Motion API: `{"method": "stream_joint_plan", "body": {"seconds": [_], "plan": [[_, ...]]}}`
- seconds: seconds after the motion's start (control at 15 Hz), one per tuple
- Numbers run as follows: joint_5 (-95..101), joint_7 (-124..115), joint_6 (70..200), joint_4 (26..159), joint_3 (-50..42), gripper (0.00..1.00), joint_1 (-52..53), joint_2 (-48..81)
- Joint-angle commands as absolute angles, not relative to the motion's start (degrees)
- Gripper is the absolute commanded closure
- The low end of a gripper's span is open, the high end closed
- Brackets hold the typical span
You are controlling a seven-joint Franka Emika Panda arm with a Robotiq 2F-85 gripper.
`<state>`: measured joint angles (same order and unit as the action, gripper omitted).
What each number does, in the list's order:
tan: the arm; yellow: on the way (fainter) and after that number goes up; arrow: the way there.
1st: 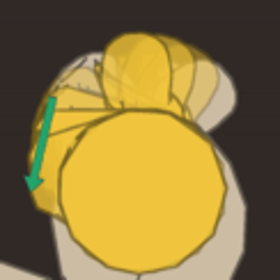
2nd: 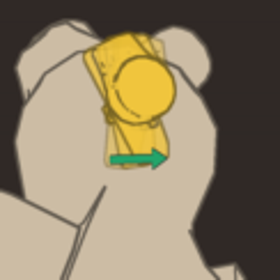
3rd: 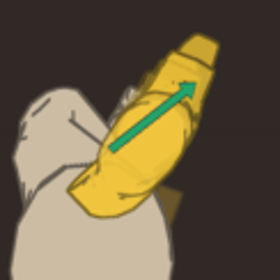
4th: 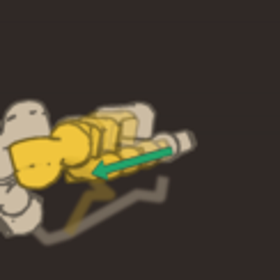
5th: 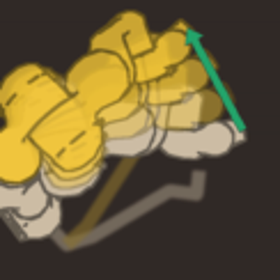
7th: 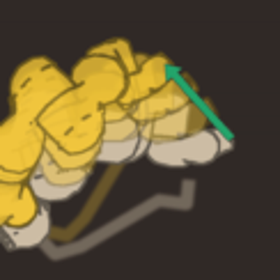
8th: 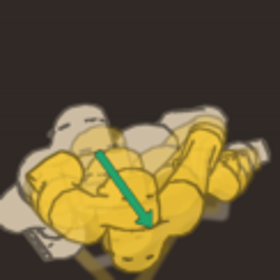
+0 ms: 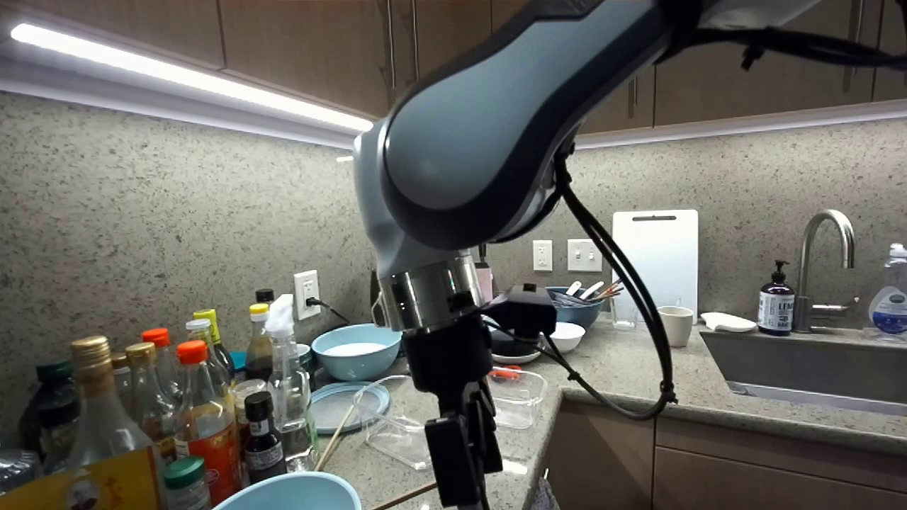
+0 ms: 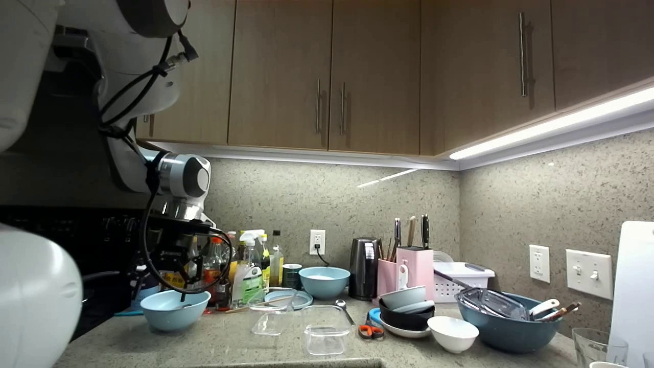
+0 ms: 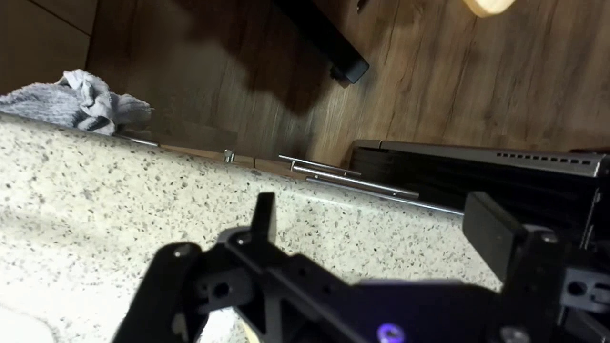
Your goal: Remove the stick from the blue bowl and put it in the glass bowl
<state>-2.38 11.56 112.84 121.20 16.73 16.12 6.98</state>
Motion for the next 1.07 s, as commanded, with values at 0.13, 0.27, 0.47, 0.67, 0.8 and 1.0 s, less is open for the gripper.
{"method": "stream_joint_plan", "body": {"seconds": [0.13,0.27,0.47,0.67,0.8,1.0], "plan": [[-1.8,13.8,112.5,120.6,16.8,0.00,16.1,8.1],[-3.0,15.2,114.6,121.4,16.9,0.00,15.8,7.9],[-2.6,18.8,120.9,120.0,16.9,0.00,15.6,11.2],[3.5,18.8,124.1,116.9,16.6,0.00,16.5,15.4],[8.1,18.9,124.1,114.8,16.5,0.00,17.1,17.4],[13.3,18.7,123.9,112.1,16.6,0.00,18.1,19.5]]}}
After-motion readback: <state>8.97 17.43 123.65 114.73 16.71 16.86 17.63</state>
